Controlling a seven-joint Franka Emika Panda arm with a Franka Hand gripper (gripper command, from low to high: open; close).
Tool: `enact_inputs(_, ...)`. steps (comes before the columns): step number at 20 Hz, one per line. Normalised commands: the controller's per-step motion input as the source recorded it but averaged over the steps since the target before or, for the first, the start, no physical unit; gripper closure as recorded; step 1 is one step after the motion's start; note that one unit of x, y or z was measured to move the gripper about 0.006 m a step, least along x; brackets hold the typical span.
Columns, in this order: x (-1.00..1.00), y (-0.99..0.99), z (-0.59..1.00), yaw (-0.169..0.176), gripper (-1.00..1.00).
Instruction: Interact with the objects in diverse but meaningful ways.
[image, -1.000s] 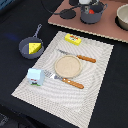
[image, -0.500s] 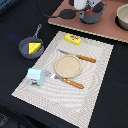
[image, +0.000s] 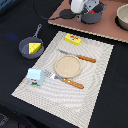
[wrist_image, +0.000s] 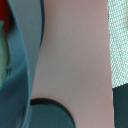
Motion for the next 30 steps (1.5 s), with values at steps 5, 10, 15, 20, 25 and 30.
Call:
enact_inputs(5, -0.30, -0.14, -0.28, 0.009, -1.00)
enact_inputs(10, -0.14, -0.01, 0.13, 0.008, -1.00)
enact_inputs(15, 0.00, 0.01, 0.51, 0.000, -1.00)
enact_inputs(20, -0.02, 0.00, 0.25, 0.000, 1.00)
enact_inputs(25, 0.00, 0.00, 0.13, 0.000, 1.00)
enact_inputs(30, 0.01, 0.00, 0.01, 0.000, 1.00)
